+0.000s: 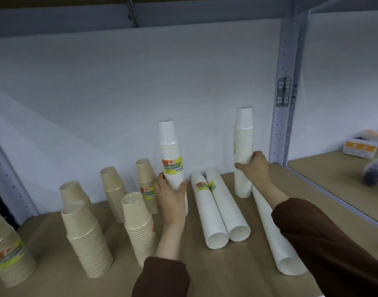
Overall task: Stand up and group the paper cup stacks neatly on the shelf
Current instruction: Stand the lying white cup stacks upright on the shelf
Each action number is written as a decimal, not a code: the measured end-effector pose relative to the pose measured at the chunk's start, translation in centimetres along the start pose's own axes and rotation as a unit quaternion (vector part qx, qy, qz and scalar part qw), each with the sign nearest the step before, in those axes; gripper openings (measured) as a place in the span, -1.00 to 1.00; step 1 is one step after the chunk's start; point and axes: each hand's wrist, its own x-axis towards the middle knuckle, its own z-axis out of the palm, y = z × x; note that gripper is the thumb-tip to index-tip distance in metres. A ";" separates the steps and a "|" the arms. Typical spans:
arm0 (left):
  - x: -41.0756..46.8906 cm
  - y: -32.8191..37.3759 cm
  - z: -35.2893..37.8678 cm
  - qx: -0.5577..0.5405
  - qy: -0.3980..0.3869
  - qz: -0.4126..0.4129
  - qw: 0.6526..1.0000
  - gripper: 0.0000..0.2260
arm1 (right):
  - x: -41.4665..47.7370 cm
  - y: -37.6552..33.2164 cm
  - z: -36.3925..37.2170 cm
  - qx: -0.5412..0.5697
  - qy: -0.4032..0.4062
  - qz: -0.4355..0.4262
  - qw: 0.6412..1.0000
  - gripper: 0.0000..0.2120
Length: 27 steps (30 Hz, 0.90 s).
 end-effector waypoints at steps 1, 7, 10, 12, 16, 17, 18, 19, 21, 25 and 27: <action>0.0 0.1 -0.1 0.003 -0.004 0.001 1.000 -0.48 | 0.0 0.0 -0.1 -0.002 -0.003 0.001 1.000 -0.44; -0.2 0.2 -0.7 0.038 -0.040 -0.001 0.998 -0.46 | -0.8 -0.4 -0.9 -0.027 -0.036 0.038 0.998 -0.42; -1.0 0.0 -1.2 0.074 -0.051 -0.020 0.996 -0.46 | -1.4 0.0 -1.4 -0.030 -0.092 0.090 0.991 -0.46; -1.9 -0.3 -1.4 0.088 -0.051 -0.021 0.995 -0.51 | -1.6 0.7 -1.5 -0.037 -0.147 0.107 0.983 -0.43; -3.8 -0.6 -1.4 0.085 -0.055 -0.021 0.995 -0.71 | -2.4 2.0 -1.1 -0.075 -0.189 0.127 0.971 -0.60; -4.1 -0.5 -1.3 0.086 -0.075 -0.028 0.993 -0.75 | -3.0 1.7 -1.1 -0.087 -0.199 0.128 0.968 -0.66; -4.2 -0.3 -1.0 0.092 -0.104 -0.035 0.990 -0.77 | -3.7 1.3 -1.1 -0.102 -0.215 0.128 0.963 -0.66; -4.2 -0.1 -0.7 0.101 -0.141 -0.049 0.984 -0.75 | -4.1 1.0 -1.0 -0.112 -0.228 0.128 0.959 -0.63; -4.0 0.6 -0.1 0.116 -0.227 -0.087 0.963 -0.67 | -4.8 0.7 -0.4 -0.117 -0.251 0.132 0.952 -0.45; -2.9 0.9 1.2 0.150 -0.337 -0.168 0.914 -0.42 | -5.7 0.7 0.5 -0.096 -0.284 0.169 0.939 -0.26; -2.5 0.6 1.6 0.142 -0.373 -0.196 0.896 -0.35 | -5.8 0.7 0.8 -0.071 -0.309 0.186 0.930 -0.22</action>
